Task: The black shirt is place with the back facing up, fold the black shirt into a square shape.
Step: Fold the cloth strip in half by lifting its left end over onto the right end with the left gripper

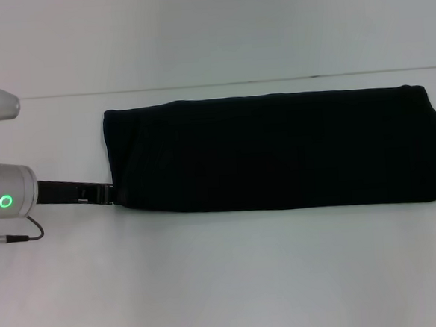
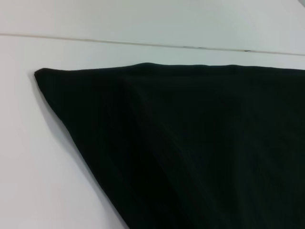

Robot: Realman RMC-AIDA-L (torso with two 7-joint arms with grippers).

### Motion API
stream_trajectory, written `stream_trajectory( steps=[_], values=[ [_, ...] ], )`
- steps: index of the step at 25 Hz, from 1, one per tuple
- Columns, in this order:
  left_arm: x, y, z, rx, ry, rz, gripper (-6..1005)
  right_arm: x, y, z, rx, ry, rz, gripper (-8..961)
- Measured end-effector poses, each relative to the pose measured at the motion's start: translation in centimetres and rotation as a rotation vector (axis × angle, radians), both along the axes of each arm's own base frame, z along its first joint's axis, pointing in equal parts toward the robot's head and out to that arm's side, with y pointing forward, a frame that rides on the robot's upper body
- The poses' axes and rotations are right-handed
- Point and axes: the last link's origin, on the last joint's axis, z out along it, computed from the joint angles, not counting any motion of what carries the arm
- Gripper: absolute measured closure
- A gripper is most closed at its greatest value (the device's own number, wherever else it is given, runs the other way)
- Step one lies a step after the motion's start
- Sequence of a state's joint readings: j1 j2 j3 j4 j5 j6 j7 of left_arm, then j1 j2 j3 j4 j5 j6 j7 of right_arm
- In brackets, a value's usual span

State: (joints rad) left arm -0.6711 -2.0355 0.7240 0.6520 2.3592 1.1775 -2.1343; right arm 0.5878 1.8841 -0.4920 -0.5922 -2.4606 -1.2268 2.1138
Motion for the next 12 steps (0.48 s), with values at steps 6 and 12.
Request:
stream_trajectory(
  steps=[6,12],
  values=[
    [-0.3,-0.3,0.6,0.007,0.001,0.005,918,0.3,-0.5,0.3,0.007,0.017,0.004,951],
    [-1.4,-1.2,1.6,0.024,-0.016,0.031,909,0.3,-0.7,0.4,0.01,0.029,0.012,952]
  ],
)
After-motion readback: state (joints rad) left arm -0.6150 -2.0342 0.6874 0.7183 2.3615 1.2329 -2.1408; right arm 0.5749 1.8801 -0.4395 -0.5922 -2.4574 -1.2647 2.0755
